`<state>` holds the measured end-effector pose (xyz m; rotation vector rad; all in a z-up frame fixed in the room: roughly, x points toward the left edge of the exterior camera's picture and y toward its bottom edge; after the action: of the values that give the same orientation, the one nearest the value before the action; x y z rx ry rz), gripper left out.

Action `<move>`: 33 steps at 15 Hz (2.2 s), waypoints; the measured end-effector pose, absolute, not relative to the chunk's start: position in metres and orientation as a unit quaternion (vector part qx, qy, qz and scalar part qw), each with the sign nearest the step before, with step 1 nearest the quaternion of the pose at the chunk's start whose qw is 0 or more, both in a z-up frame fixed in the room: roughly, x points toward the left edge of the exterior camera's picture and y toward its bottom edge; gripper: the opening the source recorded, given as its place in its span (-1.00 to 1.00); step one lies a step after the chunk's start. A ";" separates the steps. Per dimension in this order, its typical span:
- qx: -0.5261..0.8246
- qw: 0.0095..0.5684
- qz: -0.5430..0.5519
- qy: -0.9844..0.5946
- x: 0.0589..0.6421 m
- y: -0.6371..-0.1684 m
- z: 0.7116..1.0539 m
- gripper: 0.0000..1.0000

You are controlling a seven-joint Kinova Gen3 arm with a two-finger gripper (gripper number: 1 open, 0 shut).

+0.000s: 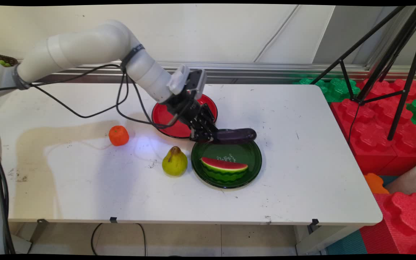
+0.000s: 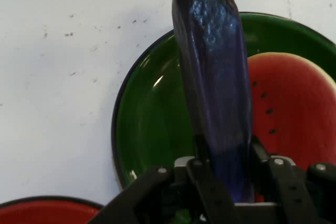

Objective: Place the picked object on the table

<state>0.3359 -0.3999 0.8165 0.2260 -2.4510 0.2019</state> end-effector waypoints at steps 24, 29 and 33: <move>0.095 0.329 0.086 -0.935 0.465 -0.305 0.923 -1.00; 0.101 0.320 0.065 -0.940 0.492 -0.280 0.925 -1.00; 0.109 0.306 0.050 -0.944 0.509 -0.264 0.918 -1.00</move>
<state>0.5094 -0.2639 0.9180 0.2874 -2.4993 0.1325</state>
